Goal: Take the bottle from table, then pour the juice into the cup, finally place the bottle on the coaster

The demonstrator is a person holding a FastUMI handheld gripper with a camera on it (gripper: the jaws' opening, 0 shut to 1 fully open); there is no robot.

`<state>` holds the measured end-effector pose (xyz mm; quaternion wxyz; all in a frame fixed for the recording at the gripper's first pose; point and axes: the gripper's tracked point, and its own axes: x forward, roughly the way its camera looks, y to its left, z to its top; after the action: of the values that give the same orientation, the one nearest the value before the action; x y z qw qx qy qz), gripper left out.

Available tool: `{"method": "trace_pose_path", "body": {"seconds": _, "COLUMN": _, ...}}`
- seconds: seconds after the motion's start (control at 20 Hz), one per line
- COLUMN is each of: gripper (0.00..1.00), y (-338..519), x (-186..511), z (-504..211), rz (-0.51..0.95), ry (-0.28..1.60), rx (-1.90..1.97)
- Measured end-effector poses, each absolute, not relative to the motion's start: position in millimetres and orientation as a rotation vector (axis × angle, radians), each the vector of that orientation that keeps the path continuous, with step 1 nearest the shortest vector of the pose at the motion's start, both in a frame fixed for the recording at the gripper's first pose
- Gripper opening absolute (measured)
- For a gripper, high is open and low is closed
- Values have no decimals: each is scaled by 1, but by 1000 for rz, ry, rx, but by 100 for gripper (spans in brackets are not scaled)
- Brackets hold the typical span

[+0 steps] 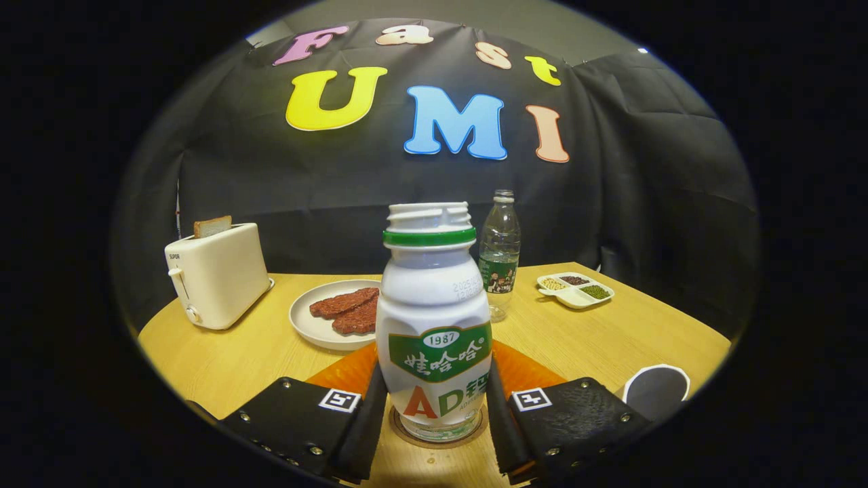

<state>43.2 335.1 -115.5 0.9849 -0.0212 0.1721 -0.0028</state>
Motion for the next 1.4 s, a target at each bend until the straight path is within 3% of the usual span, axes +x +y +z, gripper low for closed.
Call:
{"method": "trace_pose_path", "body": {"seconds": 1.2, "gripper": 67, "y": 328, "x": 49, "z": -117, "rz": 28, "ry": 302, "rx": 19}}
{"method": "trace_pose_path", "body": {"seconds": 1.4, "gripper": 71, "y": 327, "x": 47, "z": -121, "rz": 28, "ry": 312, "rx": 15}}
